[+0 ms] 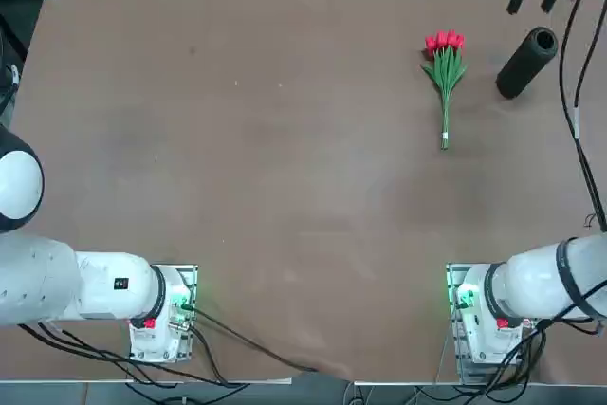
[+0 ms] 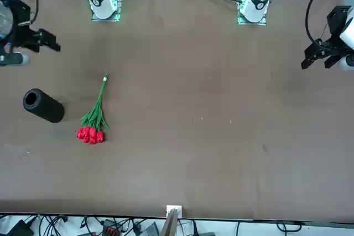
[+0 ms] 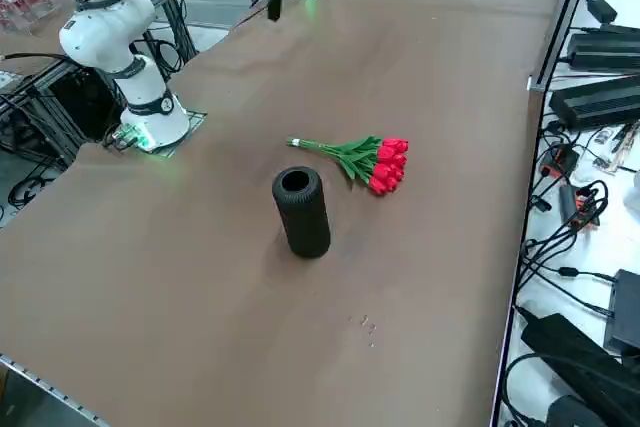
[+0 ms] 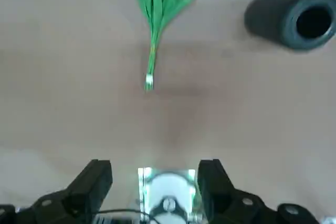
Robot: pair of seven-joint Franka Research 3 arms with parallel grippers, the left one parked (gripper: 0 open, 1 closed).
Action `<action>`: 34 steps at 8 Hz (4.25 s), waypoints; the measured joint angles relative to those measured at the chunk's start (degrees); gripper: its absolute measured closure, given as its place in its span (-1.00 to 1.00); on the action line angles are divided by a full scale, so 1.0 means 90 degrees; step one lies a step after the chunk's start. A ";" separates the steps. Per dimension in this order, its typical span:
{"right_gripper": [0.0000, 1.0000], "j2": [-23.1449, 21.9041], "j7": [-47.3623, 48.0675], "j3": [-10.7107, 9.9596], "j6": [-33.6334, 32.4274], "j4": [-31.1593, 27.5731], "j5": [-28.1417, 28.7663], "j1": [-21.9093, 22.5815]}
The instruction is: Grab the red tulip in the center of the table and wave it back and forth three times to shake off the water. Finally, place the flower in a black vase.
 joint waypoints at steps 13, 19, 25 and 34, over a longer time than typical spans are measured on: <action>-1.00 0.4262 0.0003 0.0022 0.2575 -0.0003 0.0979 -0.0002; -0.94 0.4463 0.0007 0.0016 0.3181 0.0008 0.1135 -0.0010; 0.42 0.4462 0.0006 -0.0004 0.3173 0.0030 0.1130 -0.0039; 0.75 0.3281 0.0824 -0.0024 0.3223 0.0531 0.1030 0.0056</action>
